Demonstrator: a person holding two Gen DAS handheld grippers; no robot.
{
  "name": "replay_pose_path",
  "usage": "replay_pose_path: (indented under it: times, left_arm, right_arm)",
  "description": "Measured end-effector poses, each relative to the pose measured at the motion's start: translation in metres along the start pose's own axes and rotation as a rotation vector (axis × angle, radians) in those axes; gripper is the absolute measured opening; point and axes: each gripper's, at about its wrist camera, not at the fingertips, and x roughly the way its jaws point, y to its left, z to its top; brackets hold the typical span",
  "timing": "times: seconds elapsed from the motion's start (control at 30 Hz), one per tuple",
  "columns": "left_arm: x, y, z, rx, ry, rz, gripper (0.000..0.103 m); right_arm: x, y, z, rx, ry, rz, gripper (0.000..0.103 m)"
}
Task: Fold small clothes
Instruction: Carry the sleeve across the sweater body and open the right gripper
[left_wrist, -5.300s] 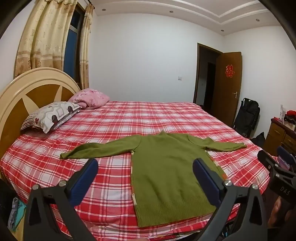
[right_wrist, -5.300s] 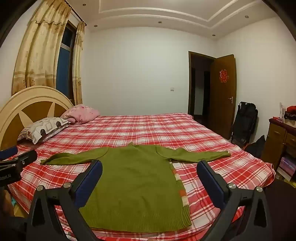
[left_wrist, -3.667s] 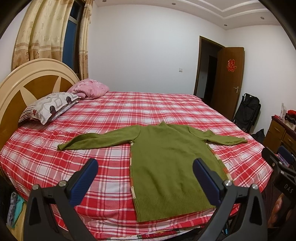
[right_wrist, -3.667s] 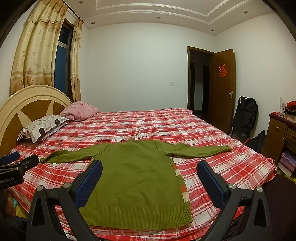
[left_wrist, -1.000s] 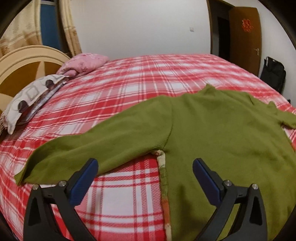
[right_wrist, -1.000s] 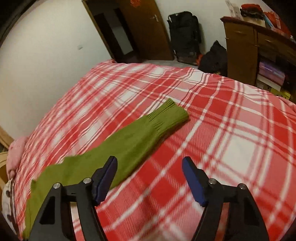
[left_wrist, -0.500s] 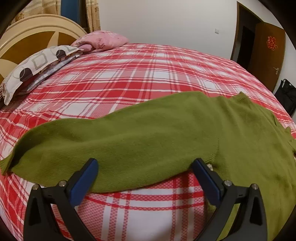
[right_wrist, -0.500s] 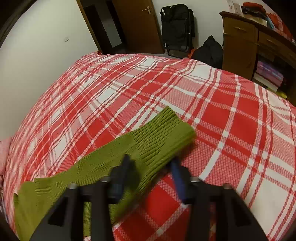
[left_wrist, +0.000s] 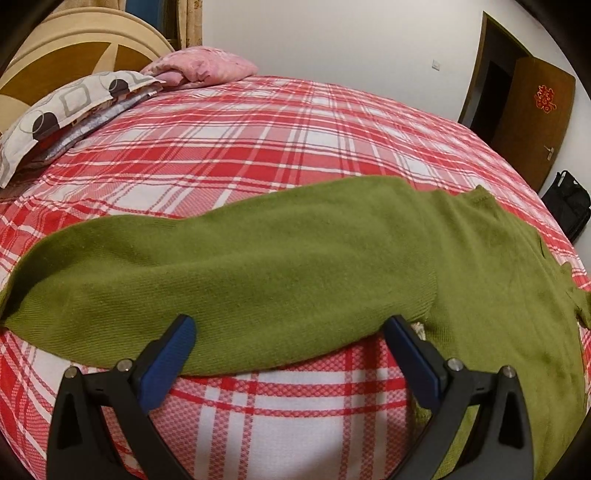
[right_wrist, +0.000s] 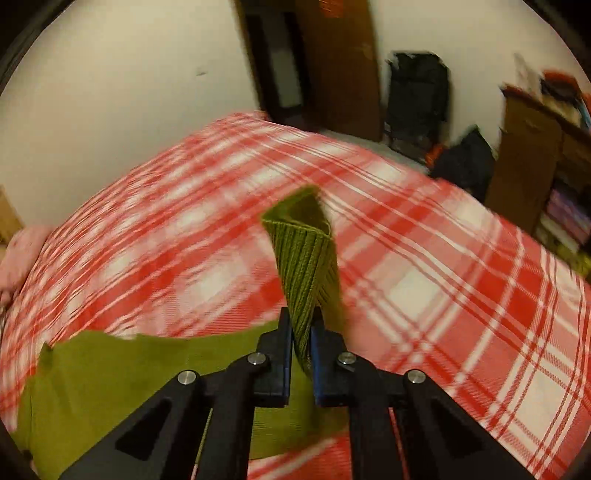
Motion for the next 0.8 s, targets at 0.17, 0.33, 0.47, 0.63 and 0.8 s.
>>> replay_pose_path:
  times: [0.17,0.33,0.47,0.63,0.8]
  left_arm:
    - [0.0,0.001,-0.001,-0.001,-0.001,-0.013,0.103]
    - [-0.001,0.003,-0.002,-0.01,-0.008,-0.034,0.103]
    - [0.0,0.002,-0.002,-0.012,-0.011,-0.04,0.103]
    - [0.001,0.002,-0.001,-0.017,-0.012,-0.042,0.103]
    - [0.001,0.003,-0.003,-0.024,-0.017,-0.053,0.103]
  right_arm:
    - [-0.02,0.067,0.0,-0.111,-0.029,0.074,0.008]
    - [-0.036,0.13,-0.01,-0.21,-0.043,0.148,0.008]
    - [-0.051,0.173,-0.021,-0.268,-0.051,0.214,0.008]
    - [-0.067,0.235,-0.046,-0.367,-0.051,0.295,0.008]
    - [-0.078,0.299,-0.085,-0.5,-0.059,0.351,0.008]
